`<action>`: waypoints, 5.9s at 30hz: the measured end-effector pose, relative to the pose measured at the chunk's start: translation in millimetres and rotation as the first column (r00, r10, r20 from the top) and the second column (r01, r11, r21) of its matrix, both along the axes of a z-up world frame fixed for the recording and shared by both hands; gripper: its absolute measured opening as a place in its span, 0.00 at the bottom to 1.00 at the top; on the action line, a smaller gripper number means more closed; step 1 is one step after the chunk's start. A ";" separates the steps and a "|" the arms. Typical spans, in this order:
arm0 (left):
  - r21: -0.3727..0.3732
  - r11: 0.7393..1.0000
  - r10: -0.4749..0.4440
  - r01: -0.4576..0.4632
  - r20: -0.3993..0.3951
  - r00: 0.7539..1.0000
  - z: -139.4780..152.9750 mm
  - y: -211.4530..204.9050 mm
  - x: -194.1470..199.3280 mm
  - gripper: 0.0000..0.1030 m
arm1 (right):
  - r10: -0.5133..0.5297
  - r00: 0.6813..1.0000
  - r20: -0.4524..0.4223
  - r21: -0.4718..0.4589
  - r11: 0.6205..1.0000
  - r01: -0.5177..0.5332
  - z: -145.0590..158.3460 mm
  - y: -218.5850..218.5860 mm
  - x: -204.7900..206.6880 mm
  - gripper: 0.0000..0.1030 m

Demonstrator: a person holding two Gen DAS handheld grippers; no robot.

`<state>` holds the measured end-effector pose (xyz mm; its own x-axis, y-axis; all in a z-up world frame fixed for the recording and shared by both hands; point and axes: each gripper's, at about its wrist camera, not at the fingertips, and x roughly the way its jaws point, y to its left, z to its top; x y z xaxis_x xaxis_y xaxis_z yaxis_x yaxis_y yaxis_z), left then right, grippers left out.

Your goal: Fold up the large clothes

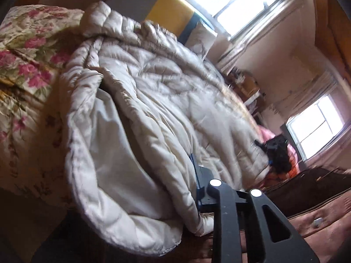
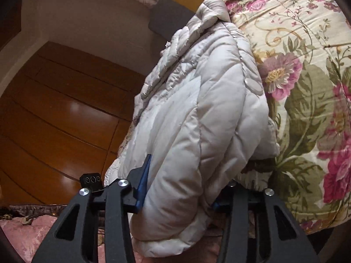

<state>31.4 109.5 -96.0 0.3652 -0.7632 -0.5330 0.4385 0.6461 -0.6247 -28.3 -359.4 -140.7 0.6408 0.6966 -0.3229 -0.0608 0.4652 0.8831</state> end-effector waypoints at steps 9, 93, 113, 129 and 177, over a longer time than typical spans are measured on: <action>-0.128 0.989 0.087 -0.068 0.153 0.984 50.6 12.9 -17.1 0.15 | -0.066 0.975 0.210 0.055 0.997 0.055 58.4 -6.0 -8.5 0.21; 0.311 0.904 0.253 -0.294 0.166 0.953 3.5 -59.6 158.3 0.96 | -0.130 0.955 0.265 -0.681 0.676 0.281 99.0 72.9 137.2 0.98; 0.318 0.878 0.321 -0.357 0.160 0.933 21.9 -56.2 146.8 0.96 | -0.105 0.972 0.208 -0.784 0.577 0.230 122.4 87.4 175.9 0.18; 0.394 0.814 0.386 -0.427 0.183 0.904 45.9 -56.2 176.2 0.96 | -0.147 0.984 0.098 -0.785 0.597 0.167 33.8 72.6 256.1 0.24; 0.598 0.738 0.195 -0.312 0.254 0.947 -15.5 -103.1 212.8 0.00 | -0.236 0.971 0.040 -0.850 0.503 0.157 16.9 51.9 239.2 0.78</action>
<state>244.2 6.4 -111.6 0.6220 -0.1484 -0.7688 0.2582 0.9658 0.0225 211.0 -307.4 -123.8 0.6733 -0.0696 -0.7361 0.1733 0.9827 0.0656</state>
